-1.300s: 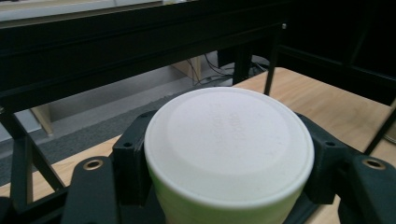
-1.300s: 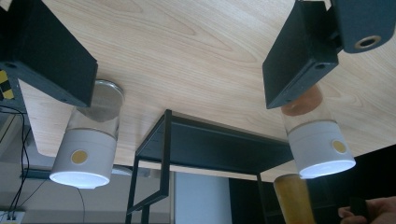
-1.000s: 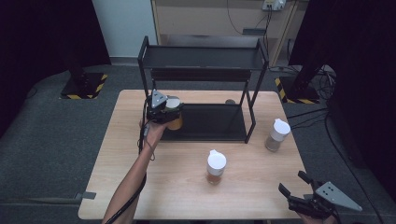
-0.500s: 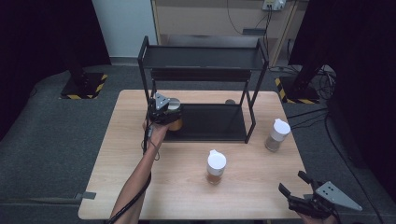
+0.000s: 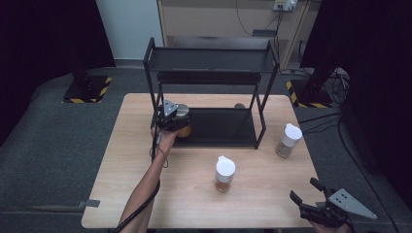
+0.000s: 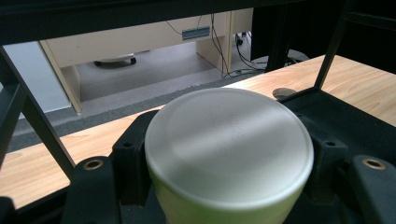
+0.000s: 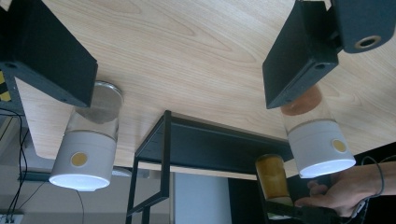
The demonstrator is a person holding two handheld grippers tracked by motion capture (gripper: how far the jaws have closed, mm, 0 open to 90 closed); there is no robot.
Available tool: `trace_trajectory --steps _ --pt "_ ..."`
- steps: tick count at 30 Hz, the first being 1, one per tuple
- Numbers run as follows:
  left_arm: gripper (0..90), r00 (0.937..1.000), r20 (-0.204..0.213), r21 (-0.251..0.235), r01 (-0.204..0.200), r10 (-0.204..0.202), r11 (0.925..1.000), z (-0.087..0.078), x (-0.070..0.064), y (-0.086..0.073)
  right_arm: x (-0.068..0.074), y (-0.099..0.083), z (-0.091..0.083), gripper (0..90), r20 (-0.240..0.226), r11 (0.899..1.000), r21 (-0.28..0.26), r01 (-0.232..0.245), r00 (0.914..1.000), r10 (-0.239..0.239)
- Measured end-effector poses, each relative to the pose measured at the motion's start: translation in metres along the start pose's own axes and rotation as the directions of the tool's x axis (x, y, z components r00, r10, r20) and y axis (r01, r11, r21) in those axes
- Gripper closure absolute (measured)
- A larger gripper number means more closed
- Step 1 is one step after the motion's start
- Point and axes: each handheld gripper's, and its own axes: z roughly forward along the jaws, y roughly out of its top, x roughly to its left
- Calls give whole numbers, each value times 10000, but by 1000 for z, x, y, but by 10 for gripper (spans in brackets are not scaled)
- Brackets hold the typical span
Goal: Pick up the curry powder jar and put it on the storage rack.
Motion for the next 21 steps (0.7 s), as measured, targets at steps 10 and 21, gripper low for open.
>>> trace_trajectory --steps 10,21 --pt "321 10000 -77 -104 50 -51 9999 2 -2 -8 0 0 0 105 -3 10000 -17 -24 10000 24" --pt "220 9993 -107 -29 359 -359 9994 2 1 -3 0 0 0 105 -25 10000 -27 4 10000 -4"
